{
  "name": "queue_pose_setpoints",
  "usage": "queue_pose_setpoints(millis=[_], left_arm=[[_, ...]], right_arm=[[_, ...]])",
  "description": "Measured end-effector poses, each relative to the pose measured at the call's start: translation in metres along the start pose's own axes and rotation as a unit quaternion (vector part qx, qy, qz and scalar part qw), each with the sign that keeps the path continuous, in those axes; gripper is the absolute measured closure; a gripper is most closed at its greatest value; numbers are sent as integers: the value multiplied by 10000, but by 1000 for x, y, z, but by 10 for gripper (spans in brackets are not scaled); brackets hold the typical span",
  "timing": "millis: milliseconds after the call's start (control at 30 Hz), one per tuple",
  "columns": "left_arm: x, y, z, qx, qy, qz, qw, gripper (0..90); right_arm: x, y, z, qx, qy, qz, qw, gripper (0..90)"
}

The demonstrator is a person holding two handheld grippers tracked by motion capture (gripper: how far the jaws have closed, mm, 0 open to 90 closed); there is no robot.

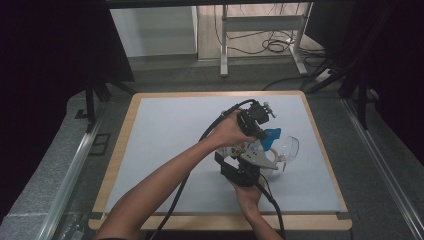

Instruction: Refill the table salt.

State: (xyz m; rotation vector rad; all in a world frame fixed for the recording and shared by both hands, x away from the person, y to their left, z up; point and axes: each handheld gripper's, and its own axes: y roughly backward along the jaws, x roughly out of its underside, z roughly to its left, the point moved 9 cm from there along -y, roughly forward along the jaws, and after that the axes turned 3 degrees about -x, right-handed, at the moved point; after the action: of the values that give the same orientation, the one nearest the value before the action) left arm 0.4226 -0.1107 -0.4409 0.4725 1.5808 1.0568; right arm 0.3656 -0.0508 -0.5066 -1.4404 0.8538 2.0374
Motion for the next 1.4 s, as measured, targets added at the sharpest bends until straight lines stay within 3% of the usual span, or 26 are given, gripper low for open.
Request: queue_pose_setpoints(millis=[1400], left_arm=[[0, 0, -3, -10, -41, 25, 10000, 900]], right_arm=[[-1, 1, 2, 0, 13, -53, 10000, 491]])
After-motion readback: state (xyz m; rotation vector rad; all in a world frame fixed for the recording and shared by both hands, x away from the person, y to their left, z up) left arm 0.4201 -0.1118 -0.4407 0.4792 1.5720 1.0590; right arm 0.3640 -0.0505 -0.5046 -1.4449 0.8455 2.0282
